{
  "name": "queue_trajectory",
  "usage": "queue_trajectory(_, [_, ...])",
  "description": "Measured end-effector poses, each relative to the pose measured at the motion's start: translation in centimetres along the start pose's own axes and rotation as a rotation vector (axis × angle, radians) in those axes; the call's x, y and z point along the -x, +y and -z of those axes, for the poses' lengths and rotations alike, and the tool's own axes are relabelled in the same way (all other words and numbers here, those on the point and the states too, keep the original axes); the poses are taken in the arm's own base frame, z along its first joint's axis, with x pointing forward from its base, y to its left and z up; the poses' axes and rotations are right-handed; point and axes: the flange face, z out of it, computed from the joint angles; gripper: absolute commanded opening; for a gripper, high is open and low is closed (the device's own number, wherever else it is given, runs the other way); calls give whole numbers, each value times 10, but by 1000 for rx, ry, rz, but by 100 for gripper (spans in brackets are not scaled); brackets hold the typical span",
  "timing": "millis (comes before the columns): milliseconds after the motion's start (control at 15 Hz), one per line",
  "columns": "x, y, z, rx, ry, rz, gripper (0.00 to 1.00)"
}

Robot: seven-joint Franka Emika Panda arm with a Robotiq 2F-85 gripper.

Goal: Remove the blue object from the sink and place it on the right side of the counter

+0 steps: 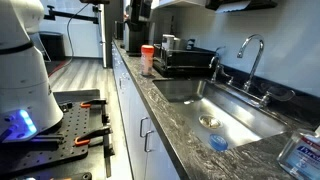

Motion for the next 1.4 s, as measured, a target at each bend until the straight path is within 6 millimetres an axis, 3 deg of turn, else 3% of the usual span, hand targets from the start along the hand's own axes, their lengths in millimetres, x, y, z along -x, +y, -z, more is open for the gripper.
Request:
queue_trajectory(400, [-1, -1, 1, 7, 5, 5, 100])
queue_trajectory(933, [68, 70, 34, 138, 88, 279, 100])
queue_trajectory(1133, [77, 81, 39, 161, 112, 342, 100])
queue_trajectory(1400, [76, 81, 39, 159, 119, 352, 100])
